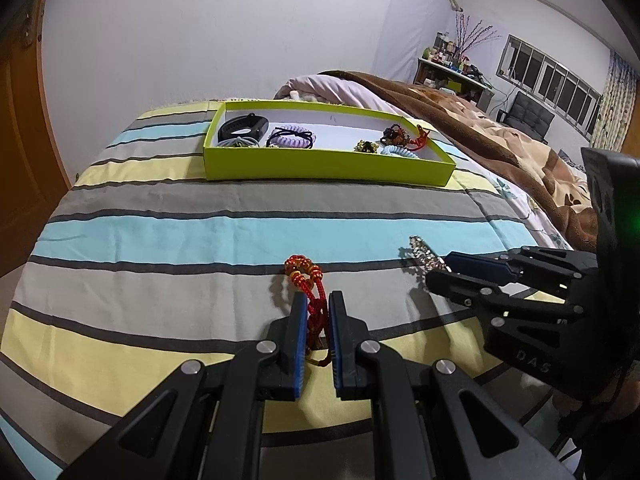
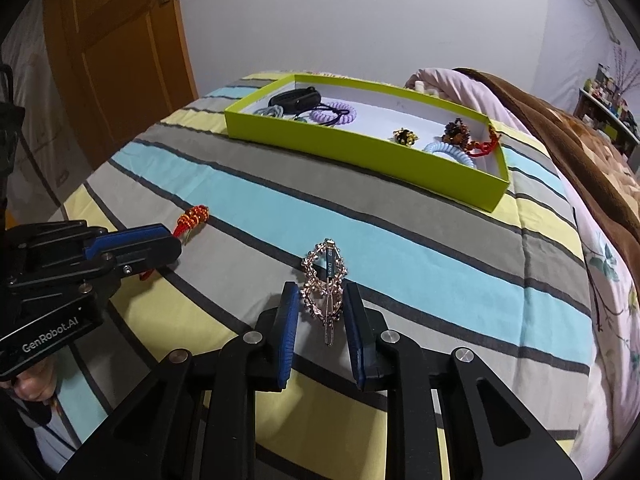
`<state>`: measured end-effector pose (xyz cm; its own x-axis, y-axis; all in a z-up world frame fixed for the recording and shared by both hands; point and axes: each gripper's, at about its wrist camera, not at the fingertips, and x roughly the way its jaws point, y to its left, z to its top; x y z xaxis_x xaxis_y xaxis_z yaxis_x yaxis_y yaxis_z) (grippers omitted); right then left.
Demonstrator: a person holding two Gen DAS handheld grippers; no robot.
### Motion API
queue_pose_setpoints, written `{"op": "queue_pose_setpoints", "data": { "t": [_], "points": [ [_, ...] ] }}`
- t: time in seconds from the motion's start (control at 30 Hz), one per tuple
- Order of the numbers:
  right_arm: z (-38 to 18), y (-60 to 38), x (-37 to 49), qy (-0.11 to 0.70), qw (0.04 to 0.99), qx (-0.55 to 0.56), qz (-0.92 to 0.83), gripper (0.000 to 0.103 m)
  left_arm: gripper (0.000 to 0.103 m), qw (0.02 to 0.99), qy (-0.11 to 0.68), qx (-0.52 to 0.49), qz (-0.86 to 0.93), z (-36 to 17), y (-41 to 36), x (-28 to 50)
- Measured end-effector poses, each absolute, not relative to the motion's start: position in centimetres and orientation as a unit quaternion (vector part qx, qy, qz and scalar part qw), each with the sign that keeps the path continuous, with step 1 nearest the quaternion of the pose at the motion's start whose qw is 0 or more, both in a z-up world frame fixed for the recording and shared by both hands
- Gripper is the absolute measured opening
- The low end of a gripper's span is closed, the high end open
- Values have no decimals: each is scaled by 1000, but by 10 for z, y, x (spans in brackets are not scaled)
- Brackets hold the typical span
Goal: Organize jewelry
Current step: 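Carry the red tassel and rhinestone clip into the green box while releasing both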
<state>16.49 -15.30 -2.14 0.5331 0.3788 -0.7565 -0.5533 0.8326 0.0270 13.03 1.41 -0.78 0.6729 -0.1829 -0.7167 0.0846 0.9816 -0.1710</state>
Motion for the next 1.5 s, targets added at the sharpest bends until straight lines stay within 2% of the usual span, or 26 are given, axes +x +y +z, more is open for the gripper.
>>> {"op": "queue_pose_setpoints", "data": {
  "t": [0.77,1.2,1.5],
  "points": [
    [21,-174,173,351,899,-65,256,23,11,933,349,-18,-81,30,1,148],
    [38,-167,224,336,906,-66,251,23,11,942,324,-3,-90,49,1,207],
    [32,-163,275,343,906,-74,237,23,11,939,331,-2,-92,42,2,252]
  ]
}}
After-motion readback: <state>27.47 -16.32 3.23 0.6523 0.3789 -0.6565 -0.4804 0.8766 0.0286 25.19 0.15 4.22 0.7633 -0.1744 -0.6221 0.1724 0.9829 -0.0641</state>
